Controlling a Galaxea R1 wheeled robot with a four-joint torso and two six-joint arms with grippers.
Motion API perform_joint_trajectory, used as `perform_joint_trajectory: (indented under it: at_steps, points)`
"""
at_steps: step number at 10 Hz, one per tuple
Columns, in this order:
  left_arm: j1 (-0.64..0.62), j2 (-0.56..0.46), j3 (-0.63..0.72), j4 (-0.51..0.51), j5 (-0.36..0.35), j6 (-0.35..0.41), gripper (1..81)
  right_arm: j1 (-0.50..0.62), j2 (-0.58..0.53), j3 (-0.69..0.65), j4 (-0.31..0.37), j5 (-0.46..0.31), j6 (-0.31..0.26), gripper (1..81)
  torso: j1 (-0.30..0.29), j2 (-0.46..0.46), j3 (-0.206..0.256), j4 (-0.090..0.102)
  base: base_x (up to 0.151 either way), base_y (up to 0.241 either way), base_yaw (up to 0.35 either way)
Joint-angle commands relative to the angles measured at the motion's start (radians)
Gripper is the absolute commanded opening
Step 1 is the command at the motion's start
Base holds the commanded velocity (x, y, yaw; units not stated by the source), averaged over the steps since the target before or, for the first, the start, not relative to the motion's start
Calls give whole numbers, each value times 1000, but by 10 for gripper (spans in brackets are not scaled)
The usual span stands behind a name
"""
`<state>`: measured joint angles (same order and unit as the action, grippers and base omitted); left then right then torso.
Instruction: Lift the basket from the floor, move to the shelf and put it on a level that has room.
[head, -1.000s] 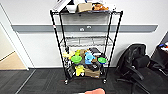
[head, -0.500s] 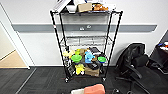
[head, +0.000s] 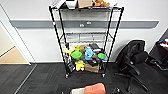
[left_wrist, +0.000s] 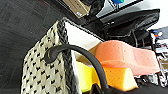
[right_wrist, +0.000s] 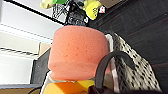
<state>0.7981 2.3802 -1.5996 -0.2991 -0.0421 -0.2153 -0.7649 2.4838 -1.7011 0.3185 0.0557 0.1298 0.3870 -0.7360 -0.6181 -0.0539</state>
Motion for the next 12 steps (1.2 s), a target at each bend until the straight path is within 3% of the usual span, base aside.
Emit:
perform_joint_trajectory:
  at_steps: [1,9,10,12]
  points:
    - [-118,-16,75,-15,28,-12,10,126,-9,81,5,-34,11,10,-64,98,25,0,0,0,0]
    - [-118,-22,88,-14,28,-12,10,126,-18,121,5,-28,11,10,-231,355,258,0,0,0,0]
    - [-118,-31,101,-14,27,-12,10,126,-21,129,5,-25,11,10,-253,388,197,0,0,0,0]
    - [-118,-67,133,-15,8,-12,10,124,-26,137,4,-24,11,10,-291,443,239,0,0,0,0]
